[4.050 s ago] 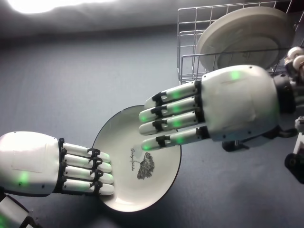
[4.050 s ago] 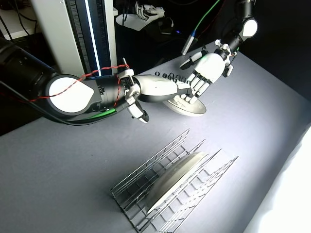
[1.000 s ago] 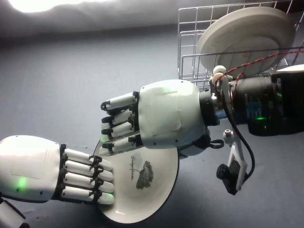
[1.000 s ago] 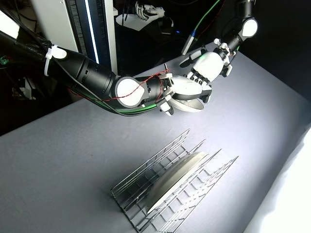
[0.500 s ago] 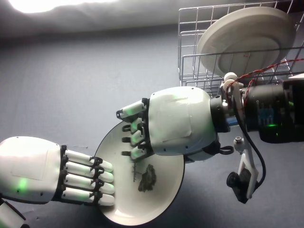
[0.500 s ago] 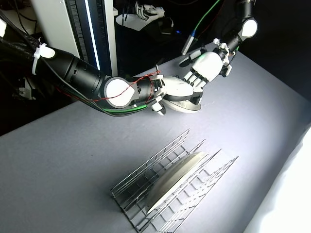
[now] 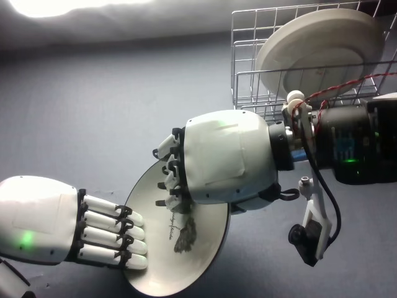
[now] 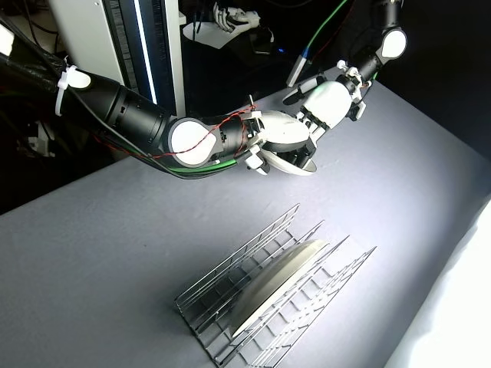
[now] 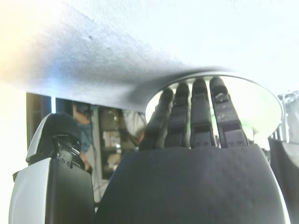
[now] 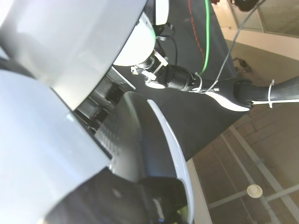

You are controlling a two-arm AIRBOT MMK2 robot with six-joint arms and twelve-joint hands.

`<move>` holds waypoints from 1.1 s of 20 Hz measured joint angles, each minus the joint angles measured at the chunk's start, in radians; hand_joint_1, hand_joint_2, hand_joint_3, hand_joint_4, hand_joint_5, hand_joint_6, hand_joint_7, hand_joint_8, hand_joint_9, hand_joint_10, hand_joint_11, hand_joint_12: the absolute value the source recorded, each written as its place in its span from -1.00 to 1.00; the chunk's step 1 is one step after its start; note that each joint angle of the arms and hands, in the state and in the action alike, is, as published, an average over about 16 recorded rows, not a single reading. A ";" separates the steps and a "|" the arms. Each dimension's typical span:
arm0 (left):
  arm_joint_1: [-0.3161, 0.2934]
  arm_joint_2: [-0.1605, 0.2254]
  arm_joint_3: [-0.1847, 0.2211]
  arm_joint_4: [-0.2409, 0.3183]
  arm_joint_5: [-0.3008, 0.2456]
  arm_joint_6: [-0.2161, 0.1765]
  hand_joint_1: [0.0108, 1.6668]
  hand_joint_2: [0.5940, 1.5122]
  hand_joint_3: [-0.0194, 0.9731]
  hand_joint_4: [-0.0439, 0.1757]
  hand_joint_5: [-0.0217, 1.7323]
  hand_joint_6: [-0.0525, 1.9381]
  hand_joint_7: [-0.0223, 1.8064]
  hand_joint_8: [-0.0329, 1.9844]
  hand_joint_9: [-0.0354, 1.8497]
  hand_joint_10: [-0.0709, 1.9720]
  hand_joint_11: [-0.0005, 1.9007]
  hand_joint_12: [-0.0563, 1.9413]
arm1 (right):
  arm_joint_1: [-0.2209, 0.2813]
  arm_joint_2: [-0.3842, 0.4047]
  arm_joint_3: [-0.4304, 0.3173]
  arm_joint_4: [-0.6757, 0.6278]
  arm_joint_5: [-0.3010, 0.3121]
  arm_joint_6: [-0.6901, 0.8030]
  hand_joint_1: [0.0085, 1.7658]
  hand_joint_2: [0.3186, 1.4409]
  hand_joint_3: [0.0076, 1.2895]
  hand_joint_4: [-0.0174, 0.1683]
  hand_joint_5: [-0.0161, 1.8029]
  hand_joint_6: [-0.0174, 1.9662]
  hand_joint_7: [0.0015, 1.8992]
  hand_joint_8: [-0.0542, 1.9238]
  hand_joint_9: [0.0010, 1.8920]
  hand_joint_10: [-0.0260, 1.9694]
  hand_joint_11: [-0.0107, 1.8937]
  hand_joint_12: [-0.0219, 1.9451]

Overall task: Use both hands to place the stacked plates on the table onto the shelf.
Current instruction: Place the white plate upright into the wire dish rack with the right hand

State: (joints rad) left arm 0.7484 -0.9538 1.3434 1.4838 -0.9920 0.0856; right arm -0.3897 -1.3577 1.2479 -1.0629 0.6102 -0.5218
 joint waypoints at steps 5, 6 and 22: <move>-0.087 0.048 -0.027 -0.004 0.007 -0.038 -0.99 0.20 -0.94 -0.61 -0.90 -0.94 -0.88 -0.96 -0.87 -0.92 -0.97 -0.81 | 0.021 0.007 -0.011 0.028 -0.006 0.000 0.42 0.08 -0.99 -0.83 0.08 -0.44 0.09 -0.05 0.07 0.05 -0.21 0.60; -0.108 0.060 -0.034 -0.004 0.010 -0.048 -0.99 0.20 -0.94 -0.60 -0.89 -0.94 -0.88 -0.96 -0.87 -0.92 -0.97 -0.80 | 0.025 0.010 -0.015 0.035 -0.008 0.000 0.42 0.08 -0.99 -0.83 0.10 -0.45 0.10 -0.03 0.08 0.03 -0.21 0.61; -0.289 0.260 -0.133 0.034 0.103 -0.111 -0.99 0.22 -0.94 -0.54 -0.87 -0.93 -0.87 -0.95 -0.87 -0.92 -0.97 -0.82 | 0.093 0.104 -0.122 0.256 -0.045 -0.003 0.48 0.11 -0.99 -0.88 0.21 -0.40 0.18 -0.10 0.07 0.13 -0.22 0.57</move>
State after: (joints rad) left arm 0.4592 -0.6941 1.2102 1.5173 -0.8888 -0.0255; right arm -0.2964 -1.2539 1.1263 -0.8066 0.5648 -0.5248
